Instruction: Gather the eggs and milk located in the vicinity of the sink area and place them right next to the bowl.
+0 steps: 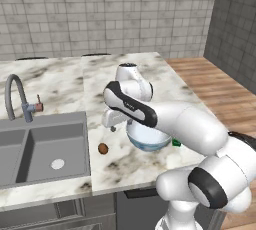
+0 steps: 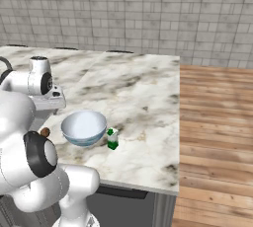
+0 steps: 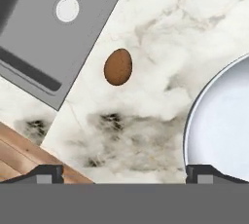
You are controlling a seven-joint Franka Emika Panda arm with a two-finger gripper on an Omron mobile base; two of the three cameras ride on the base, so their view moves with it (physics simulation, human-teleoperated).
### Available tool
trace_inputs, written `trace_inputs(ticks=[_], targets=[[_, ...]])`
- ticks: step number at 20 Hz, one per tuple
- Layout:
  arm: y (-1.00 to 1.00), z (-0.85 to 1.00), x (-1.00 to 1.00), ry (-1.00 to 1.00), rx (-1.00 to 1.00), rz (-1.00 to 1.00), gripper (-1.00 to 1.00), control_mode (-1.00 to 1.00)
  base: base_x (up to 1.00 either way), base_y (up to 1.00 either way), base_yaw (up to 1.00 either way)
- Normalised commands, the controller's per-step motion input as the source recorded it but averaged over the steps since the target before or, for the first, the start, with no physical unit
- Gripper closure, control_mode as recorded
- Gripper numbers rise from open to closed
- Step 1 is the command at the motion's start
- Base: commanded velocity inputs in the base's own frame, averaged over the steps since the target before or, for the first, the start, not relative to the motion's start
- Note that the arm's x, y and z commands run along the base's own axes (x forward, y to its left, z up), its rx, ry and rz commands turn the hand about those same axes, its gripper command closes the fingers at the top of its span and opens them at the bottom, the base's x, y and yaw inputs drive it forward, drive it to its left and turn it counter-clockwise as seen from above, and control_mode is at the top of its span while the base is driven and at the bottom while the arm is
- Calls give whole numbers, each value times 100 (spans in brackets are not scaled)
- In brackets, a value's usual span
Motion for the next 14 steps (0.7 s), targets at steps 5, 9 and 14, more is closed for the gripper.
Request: trace_inputs(ticks=[5,9,14], targets=[[0,-55,-28,9,4,-30,-100,-100,0,0,0],[24,-37,-23,-17,-2,-6,-100,-100,0,0,0],[28,0,-8,-13,-9,0,-100,-100,0,0,0]])
